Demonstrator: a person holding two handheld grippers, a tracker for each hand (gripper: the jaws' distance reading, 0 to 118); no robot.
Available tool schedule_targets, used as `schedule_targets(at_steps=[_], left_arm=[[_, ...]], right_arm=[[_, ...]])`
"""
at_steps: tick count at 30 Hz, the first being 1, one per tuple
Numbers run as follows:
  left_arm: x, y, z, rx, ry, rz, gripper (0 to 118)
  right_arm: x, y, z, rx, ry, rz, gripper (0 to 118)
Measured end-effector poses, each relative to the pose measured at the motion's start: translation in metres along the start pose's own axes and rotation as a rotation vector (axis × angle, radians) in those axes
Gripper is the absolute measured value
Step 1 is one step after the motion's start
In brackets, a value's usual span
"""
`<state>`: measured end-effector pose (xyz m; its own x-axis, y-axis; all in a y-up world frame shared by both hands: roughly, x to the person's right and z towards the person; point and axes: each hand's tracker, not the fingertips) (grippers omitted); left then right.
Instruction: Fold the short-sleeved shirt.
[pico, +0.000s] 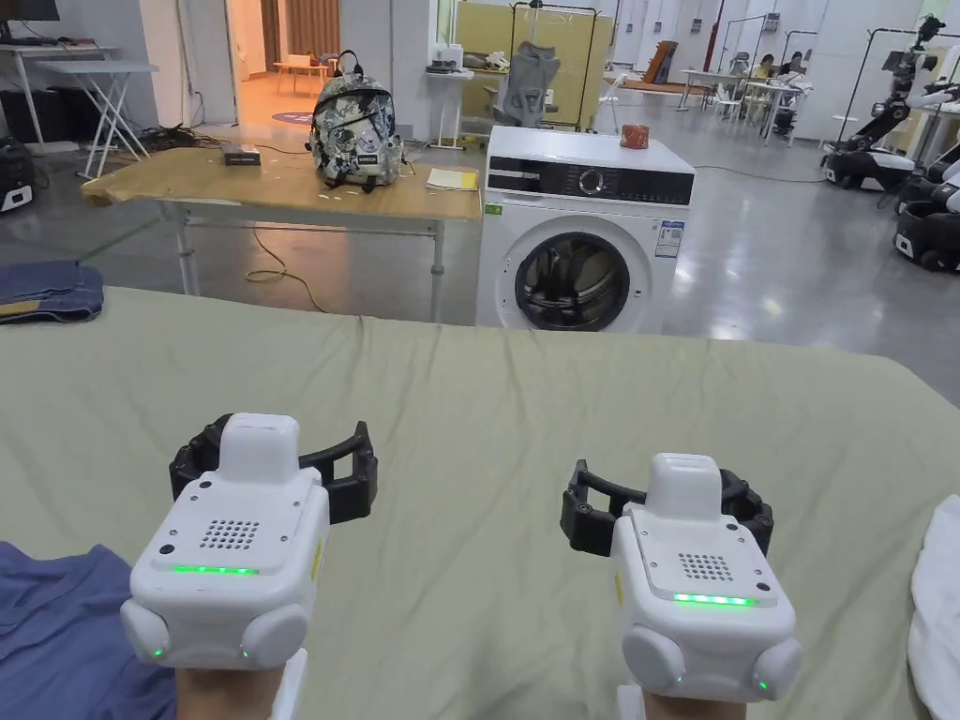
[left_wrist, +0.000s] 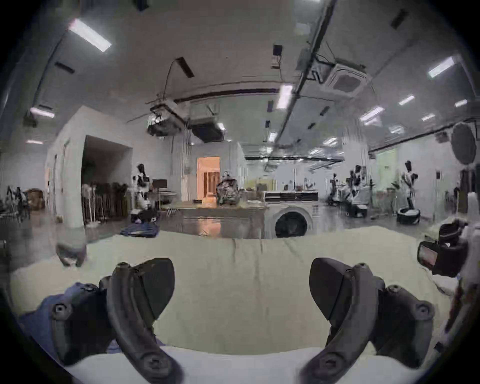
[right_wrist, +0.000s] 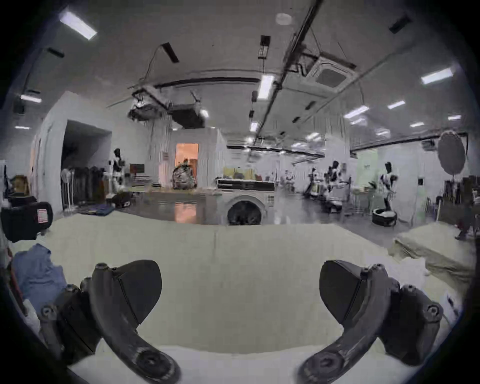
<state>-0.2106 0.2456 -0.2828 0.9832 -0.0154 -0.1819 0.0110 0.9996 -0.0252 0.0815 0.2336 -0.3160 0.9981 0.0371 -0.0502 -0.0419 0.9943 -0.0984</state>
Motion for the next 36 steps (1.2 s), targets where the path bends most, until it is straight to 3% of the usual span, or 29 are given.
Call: schedule_targets(at_steps=[7,10,11,13,17,26,36], left_arm=[[0.006,-0.002,0.008,0.009,-0.022,-0.067,102],[0.006,-0.003,0.01,0.011,-0.028,-0.037,71],[0.005,-0.004,0.009,0.012,-0.019,-0.035,47],[0.006,-0.004,0.01,0.012,0.001,-0.03,16],[0.007,-0.001,0.014,0.006,-0.009,-0.014,0],[0.002,0.0,0.011,-0.054,-0.008,0.002,0],[-0.062,0.004,0.021,-0.114,0.015,0.042,0]], right_arm=[[-0.004,-0.002,0.003,-0.001,-0.01,0.014,115],[-0.004,-0.002,0.005,0.005,-0.016,-0.005,78],[-0.004,-0.001,0.005,0.005,-0.018,-0.004,51],[-0.004,0.0,0.006,0.01,-0.02,-0.003,1],[-0.004,0.004,0.012,0.022,-0.034,-0.011,0],[-0.009,0.007,0.011,-0.017,-0.021,0.011,0],[-0.014,0.006,0.011,-0.045,0.002,0.023,0]])
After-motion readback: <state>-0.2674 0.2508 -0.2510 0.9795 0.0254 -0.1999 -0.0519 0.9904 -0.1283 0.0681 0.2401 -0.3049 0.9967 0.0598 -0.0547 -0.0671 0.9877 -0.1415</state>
